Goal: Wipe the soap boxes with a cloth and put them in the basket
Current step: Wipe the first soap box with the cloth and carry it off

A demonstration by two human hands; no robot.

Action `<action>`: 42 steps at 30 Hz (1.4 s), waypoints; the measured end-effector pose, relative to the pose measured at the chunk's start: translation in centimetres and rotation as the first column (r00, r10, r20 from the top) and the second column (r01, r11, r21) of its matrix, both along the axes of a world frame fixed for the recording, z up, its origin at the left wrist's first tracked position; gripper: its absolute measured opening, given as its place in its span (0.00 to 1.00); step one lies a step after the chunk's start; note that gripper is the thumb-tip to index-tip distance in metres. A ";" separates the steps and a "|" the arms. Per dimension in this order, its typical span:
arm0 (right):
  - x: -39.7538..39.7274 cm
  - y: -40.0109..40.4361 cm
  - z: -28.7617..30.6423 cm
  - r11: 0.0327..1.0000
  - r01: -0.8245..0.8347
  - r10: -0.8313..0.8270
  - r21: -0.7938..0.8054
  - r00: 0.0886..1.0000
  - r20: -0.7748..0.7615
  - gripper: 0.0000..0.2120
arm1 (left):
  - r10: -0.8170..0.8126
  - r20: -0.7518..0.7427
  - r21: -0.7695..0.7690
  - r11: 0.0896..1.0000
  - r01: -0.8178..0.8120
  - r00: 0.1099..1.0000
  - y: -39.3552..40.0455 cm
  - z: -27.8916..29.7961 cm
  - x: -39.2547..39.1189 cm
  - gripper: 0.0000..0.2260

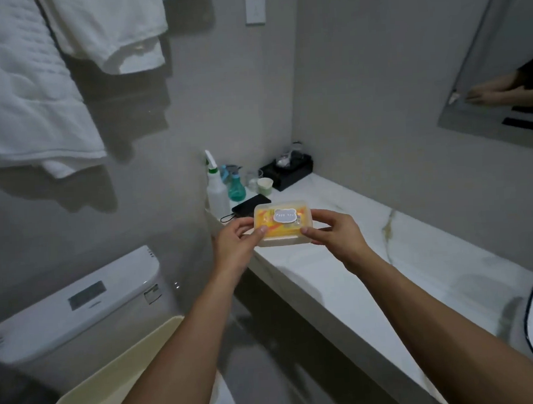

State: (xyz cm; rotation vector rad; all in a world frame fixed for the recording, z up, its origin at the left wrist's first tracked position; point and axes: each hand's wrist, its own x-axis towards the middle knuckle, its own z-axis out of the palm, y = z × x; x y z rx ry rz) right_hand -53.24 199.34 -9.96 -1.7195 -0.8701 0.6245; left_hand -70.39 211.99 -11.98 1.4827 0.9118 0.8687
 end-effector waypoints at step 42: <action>37.9 -2.4 -12.4 0.614 0.755 -0.766 -0.232 0.640 0.055 0.28 | -0.732 -0.327 0.069 0.612 0.788 0.598 5.1 -12.1 52.6 0.22</action>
